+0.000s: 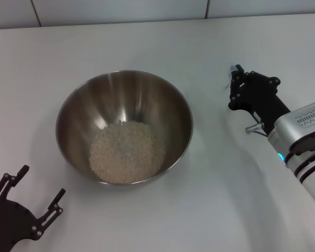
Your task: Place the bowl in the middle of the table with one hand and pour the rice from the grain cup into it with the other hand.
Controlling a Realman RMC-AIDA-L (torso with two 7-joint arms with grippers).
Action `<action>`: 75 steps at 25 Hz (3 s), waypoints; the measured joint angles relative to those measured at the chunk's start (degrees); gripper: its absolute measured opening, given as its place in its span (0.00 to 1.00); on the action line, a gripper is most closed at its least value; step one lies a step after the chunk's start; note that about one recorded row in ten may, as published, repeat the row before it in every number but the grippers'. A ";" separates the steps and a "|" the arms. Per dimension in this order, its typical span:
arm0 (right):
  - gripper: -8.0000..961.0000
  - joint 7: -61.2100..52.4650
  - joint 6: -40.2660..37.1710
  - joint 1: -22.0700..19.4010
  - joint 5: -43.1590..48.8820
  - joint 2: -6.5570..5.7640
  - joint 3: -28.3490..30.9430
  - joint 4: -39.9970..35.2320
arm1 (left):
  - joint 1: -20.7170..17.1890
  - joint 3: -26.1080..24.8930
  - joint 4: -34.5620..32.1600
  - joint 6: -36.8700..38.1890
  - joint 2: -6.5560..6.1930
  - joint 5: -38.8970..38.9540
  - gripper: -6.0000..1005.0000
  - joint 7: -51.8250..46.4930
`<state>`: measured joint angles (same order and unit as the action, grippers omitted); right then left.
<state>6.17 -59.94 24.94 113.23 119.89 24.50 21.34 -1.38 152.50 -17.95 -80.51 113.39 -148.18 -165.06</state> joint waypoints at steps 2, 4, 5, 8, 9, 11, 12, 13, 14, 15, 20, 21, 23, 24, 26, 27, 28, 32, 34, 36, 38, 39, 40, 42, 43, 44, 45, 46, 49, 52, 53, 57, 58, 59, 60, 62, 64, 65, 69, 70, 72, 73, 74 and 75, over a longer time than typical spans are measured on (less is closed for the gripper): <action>0.05 0.00 1.31 0.20 0.26 0.00 -0.25 -0.07 | 0.01 0.03 0.01 0.00 0.00 0.00 0.81 0.00; 0.05 0.00 3.67 0.71 0.49 0.00 -0.61 -0.27 | 0.05 0.07 -0.03 0.00 0.00 0.00 0.81 0.00; 0.05 0.00 3.67 0.71 0.49 0.00 -0.61 -0.27 | 0.08 0.08 -0.04 0.00 0.00 0.00 0.81 0.00; 0.05 0.03 5.54 1.60 0.58 0.00 -1.91 -0.60 | 0.15 0.15 -0.06 0.00 -0.01 0.00 0.81 0.00; 0.05 0.03 6.16 1.98 0.58 -0.01 -2.57 -0.82 | 0.15 0.17 -0.06 0.00 -0.01 0.00 0.81 0.00; 0.05 0.03 6.37 2.16 0.59 -0.01 -2.77 -0.87 | 0.15 0.17 -0.08 0.00 -0.01 0.00 0.81 0.00; 0.05 0.03 6.58 2.27 0.59 0.00 -2.94 -0.89 | 0.15 0.17 -0.07 0.00 -0.01 0.00 0.81 0.00; 0.05 0.00 6.70 2.32 0.59 -0.01 -3.02 -0.88 | 0.15 0.17 -0.07 0.00 -0.01 0.00 0.81 0.00; 0.05 -0.27 6.69 2.33 0.60 -0.01 -3.11 -0.70 | 0.16 0.17 -0.07 0.00 -0.01 0.00 0.81 0.00; 0.05 -0.40 6.67 2.29 0.60 -0.01 -3.14 -0.42 | 0.16 0.17 -0.07 0.00 -0.01 0.00 0.81 0.00; 0.06 -0.41 6.92 1.59 0.69 -0.11 -3.56 0.75 | 0.16 0.16 -0.07 -0.07 -0.01 0.00 0.81 0.00; 0.06 -0.32 6.95 1.18 0.71 -0.13 -3.61 0.88 | 0.16 0.16 -0.07 -0.08 -0.01 0.00 0.81 0.00; 0.09 -0.28 7.01 1.07 0.71 -0.13 -3.62 0.88 | 0.16 0.16 -0.07 -0.08 -0.02 -0.03 0.81 0.00; 0.12 -0.28 7.08 0.82 0.71 -0.17 -3.80 0.82 | 0.19 0.16 -0.07 -0.08 -0.06 -0.07 0.81 0.00; 0.19 -0.46 6.97 0.36 0.71 -0.19 -4.01 0.88 | 0.25 0.16 -0.07 -0.08 -0.11 -0.06 0.81 0.00; 0.22 -0.46 6.97 0.36 0.71 -0.19 -4.01 0.88 | 0.30 0.16 -0.07 -0.09 -0.14 -0.07 0.81 0.00; 0.25 -0.50 6.75 0.01 0.71 -0.20 -4.06 0.99 | 0.34 0.16 -0.06 -0.09 -0.16 -0.08 0.81 0.00; 0.53 -0.30 2.79 -2.96 0.71 -0.28 -4.75 1.73 | 0.29 0.16 0.01 -0.09 -0.19 -0.09 0.81 0.00; 0.59 -0.19 -4.17 -6.52 0.74 -0.40 -6.71 1.86 | 0.11 0.16 0.02 -0.09 -0.19 -0.08 0.81 0.00; 0.66 -0.21 -7.20 -7.80 0.76 -0.41 -7.62 1.81 | -0.06 0.16 0.02 -0.09 -0.19 -0.07 0.81 0.00; 0.73 -0.21 -17.61 -11.28 0.77 -0.45 -11.27 0.57 | -0.16 0.16 0.02 -0.09 -0.19 -0.05 0.81 0.00; 0.73 -0.21 -17.61 -11.28 0.77 -0.45 -11.27 0.57 | -0.16 0.16 0.02 -0.09 -0.19 -0.05 0.81 0.00; 0.73 -0.32 -20.43 -12.01 0.77 -0.47 -12.76 -0.06 | -0.20 0.16 0.02 -0.12 -0.19 -0.05 0.81 0.00; 0.73 -1.16 -25.71 -13.06 0.88 -0.61 -16.71 -1.66 | -0.20 0.16 0.02 -0.17 -0.19 -0.04 0.81 0.00; 0.73 -3.45 -29.19 -13.26 1.43 -0.86 -21.28 -3.96 | -0.20 0.16 0.02 -0.37 -0.21 -0.04 0.81 0.00; 0.73 -5.32 -30.02 -12.99 2.07 -0.95 -23.48 -5.65 | -0.20 0.16 0.02 -0.37 -0.21 -0.04 0.81 0.00; 0.73 -5.32 -30.02 -12.99 2.07 -0.95 -23.48 -5.65 | -0.20 0.16 0.02 -0.58 -0.29 -0.09 0.81 0.00; 0.73 -7.72 -30.74 -12.56 2.99 -0.99 -25.65 -7.66 | -0.20 0.16 0.02 -0.58 -0.29 -0.09 0.81 0.00; 0.74 -13.19 -31.46 -11.49 6.27 -0.86 -30.35 -13.14 | -0.41 0.16 0.02 -1.28 -0.46 -0.31 0.81 0.00; 0.76 -14.43 -31.06 -11.14 7.51 -0.78 -32.79 -14.83 | -0.89 0.16 0.02 -2.54 -0.64 -0.38 0.81 0.00; 0.76 -15.00 -30.24 -10.74 7.54 -0.78 -34.19 -15.28 | -1.09 0.16 0.02 -3.03 -0.77 -0.41 0.81 0.00; 0.78 -16.60 -27.93 -9.51 7.58 -0.78 -36.08 -15.61 | -1.16 0.23 0.07 -3.17 -0.82 -0.45 0.81 0.00; 0.78 -17.08 -26.56 -8.73 7.62 -0.72 -36.84 -15.50 | -1.17 0.50 0.11 -3.17 -0.83 -0.50 0.81 0.00; 0.78 -17.08 -26.56 -8.73 7.62 -0.72 -36.84 -15.50 | -1.17 0.50 0.11 -3.17 -0.83 -0.50 0.81 0.00; 0.79 -17.16 -25.78 -8.35 7.63 -0.62 -36.97 -15.32 | -1.15 0.70 0.11 -3.17 -0.80 -0.53 0.81 0.00; 0.79 -17.16 -25.64 -8.29 7.63 -0.58 -36.89 -15.26 | -1.13 0.72 0.11 -3.17 -0.78 -0.53 0.81 0.00; 0.79 -17.16 -25.63 -8.25 7.63 -0.55 -36.72 -15.23 | -1.10 0.74 0.11 -3.17 -0.77 -0.53 0.81 0.00; 0.79 -17.17 -25.63 -8.24 7.60 -0.54 -36.63 -15.21 | -1.08 0.75 0.11 -3.17 -0.76 -0.53 0.81 0.00; 0.79 -17.18 -25.66 -8.24 7.44 -0.53 -36.60 -15.22 | -1.00 0.77 0.11 -3.14 -0.70 -0.53 0.81 0.00; 0.79 -17.19 -25.66 -8.24 7.41 -0.53 -36.60 -15.22 | -0.96 0.78 0.11 -3.11 -0.68 -0.53 0.81 0.00; 0.79 -17.19 -25.66 -8.24 7.39 -0.53 -36.59 -15.22 | -0.87 0.78 0.11 -3.00 -0.63 -0.53 0.81 0.00; 0.79 -17.20 -25.65 -8.24 7.35 -0.53 -36.54 -15.24 | -0.78 0.78 0.11 -2.84 -0.63 -0.53 0.81 0.00; 0.79 -17.20 -25.65 -8.24 7.35 -0.53 -36.54 -15.24 | -0.78 0.78 0.11 -2.84 -0.63 -0.53 0.81 0.00; 0.79 -17.20 -25.65 -8.24 7.33 -0.53 -36.52 -15.25 | -0.74 0.78 0.11 -2.80 -0.63 -0.53 0.81 0.00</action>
<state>-11.03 -85.59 16.70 120.55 119.36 -12.02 6.09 -2.13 153.28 -17.84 -83.31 112.76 -148.71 -165.06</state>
